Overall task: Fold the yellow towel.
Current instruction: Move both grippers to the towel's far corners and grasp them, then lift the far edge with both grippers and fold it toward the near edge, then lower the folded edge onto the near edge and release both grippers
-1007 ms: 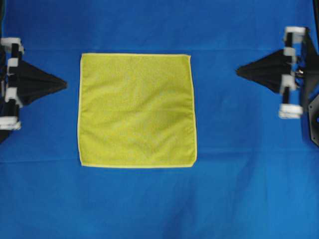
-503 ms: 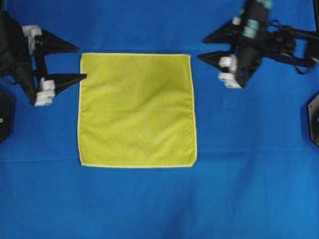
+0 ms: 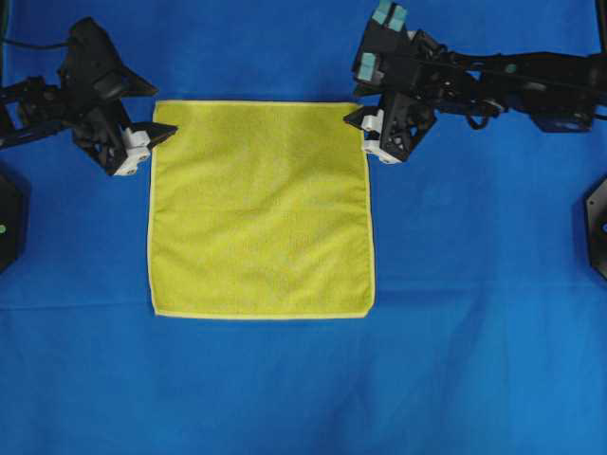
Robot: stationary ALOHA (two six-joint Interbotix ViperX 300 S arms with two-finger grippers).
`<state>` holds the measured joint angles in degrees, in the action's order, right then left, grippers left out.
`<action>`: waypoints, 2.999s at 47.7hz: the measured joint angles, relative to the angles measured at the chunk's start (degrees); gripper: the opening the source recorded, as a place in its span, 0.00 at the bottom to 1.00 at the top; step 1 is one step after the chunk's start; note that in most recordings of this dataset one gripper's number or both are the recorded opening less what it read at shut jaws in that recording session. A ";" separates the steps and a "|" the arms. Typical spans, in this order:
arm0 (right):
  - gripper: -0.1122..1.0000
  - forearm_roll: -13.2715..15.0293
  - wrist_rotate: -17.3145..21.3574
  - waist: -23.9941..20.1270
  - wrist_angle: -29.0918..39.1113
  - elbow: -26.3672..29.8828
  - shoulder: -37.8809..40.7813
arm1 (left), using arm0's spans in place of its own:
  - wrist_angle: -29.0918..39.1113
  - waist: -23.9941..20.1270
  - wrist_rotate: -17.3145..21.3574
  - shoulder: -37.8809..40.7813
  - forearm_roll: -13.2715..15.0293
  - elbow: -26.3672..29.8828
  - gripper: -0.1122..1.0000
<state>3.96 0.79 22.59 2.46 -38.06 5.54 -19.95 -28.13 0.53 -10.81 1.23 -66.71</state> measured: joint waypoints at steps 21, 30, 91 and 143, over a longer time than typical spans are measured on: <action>0.58 1.14 0.00 2.72 -3.25 1.41 7.03 | -2.20 -3.78 0.18 6.06 0.00 0.44 0.76; 0.29 2.46 -0.18 2.72 -3.52 1.41 7.12 | -1.85 -3.96 0.62 6.06 0.00 0.44 0.40; 0.12 2.90 1.41 -2.81 4.83 -1.14 -2.81 | 14.77 5.80 2.29 -5.45 0.00 2.81 0.13; 0.12 1.32 19.16 -28.48 7.03 -3.78 -5.19 | 24.43 44.82 -21.97 -3.78 0.09 6.68 0.13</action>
<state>5.27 19.95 -5.89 9.49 -41.84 0.35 4.48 16.70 -21.45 -14.59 1.32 -60.03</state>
